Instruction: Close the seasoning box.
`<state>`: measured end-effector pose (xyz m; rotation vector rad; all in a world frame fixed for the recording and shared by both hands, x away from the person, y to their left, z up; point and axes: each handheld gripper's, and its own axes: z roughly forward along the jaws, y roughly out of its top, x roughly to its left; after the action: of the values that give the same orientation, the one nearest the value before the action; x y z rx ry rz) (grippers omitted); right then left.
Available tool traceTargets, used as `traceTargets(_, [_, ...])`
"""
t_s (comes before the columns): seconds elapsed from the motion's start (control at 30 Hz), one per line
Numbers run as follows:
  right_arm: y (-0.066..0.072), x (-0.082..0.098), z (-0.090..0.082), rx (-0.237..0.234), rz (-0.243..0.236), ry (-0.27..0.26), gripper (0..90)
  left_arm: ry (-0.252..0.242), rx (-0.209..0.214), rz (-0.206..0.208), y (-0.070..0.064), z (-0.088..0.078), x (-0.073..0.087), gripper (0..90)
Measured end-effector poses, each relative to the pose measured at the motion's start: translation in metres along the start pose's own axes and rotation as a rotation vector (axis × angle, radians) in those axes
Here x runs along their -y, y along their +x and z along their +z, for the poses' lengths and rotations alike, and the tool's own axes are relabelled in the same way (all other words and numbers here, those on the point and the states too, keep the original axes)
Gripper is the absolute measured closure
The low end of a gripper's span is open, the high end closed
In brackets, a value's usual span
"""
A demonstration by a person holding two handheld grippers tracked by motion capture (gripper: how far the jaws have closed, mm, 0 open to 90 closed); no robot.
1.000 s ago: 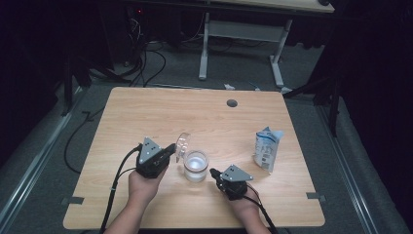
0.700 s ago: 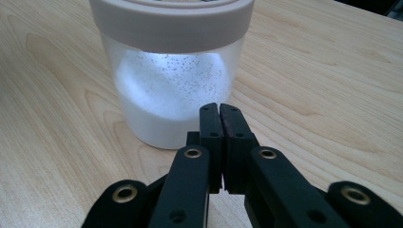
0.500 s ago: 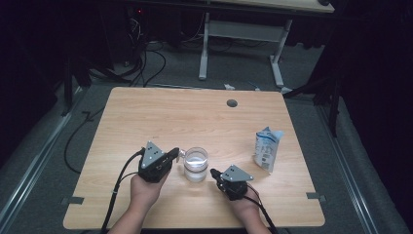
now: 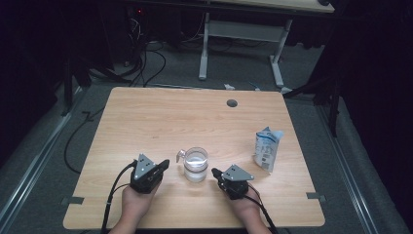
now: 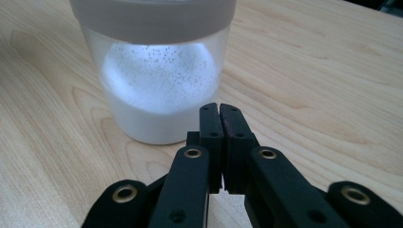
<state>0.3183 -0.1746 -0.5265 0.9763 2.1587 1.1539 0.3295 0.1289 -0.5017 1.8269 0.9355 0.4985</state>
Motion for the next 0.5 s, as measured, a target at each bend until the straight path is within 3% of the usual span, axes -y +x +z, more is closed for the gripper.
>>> traceTargets(0.1, [0.0,0.0,0.001,0.006,0.002,0.006,88.7,0.009,-0.015,0.016,0.007,-0.006,0.011,87.8])
traceTargets(0.2, [-0.003,-0.002,0.0,0.024,-0.003,0.005,88.6,0.033,-0.055,0.031,0.024,-0.017,0.019,83.8])
traceTargets(0.3, [-0.01,-0.006,0.002,0.045,0.013,0.015,88.5,0.058,-0.043,-0.019,0.042,-0.025,0.022,76.6])
traceTargets(0.4, [-0.016,-0.012,0.007,0.059,0.028,0.014,88.5,0.062,-0.084,-0.012,0.051,-0.03,0.025,66.6])
traceTargets(0.5, [-0.017,-0.023,0.012,0.072,0.029,0.0,88.0,0.067,-0.045,-0.066,0.063,-0.036,0.029,59.0])
